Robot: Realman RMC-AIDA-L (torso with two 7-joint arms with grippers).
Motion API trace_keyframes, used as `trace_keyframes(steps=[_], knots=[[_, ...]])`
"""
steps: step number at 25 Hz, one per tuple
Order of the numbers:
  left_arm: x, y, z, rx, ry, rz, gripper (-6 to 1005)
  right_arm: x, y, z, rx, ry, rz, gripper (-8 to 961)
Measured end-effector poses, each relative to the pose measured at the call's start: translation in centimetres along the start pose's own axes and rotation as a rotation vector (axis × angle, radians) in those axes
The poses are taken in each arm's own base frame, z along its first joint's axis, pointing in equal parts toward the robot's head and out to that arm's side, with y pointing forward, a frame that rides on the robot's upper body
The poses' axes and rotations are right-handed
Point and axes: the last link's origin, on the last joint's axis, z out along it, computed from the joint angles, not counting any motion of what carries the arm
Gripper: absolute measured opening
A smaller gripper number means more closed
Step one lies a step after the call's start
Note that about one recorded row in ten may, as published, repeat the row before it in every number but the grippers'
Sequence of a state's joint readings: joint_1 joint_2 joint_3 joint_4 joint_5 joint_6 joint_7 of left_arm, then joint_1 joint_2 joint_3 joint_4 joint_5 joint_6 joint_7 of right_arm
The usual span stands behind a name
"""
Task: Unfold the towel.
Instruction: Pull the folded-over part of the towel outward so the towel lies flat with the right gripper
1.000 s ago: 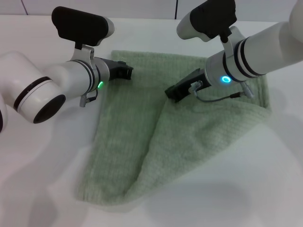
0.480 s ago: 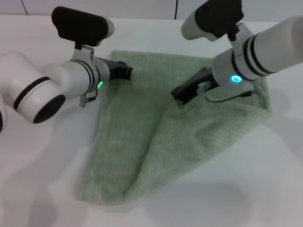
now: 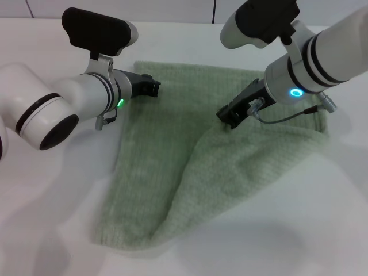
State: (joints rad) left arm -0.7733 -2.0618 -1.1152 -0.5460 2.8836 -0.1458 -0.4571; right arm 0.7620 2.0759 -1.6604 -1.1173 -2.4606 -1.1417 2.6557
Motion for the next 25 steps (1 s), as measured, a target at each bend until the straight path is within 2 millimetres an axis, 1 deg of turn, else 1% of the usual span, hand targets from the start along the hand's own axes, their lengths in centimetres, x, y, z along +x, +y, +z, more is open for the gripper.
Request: trace_keyframes(steps=[11, 25], knots=[[-0.1, 0.0, 0.0, 0.001, -0.001, -0.003, -1, -0.9, 0.8, -1.9, 0.023, 0.059, -0.065, 25], [0.1, 0.0, 0.0, -0.002, 0.003, -0.004, -2, -2.0, 2.3, -4.2, 0.007, 0.1, -0.087, 25]])
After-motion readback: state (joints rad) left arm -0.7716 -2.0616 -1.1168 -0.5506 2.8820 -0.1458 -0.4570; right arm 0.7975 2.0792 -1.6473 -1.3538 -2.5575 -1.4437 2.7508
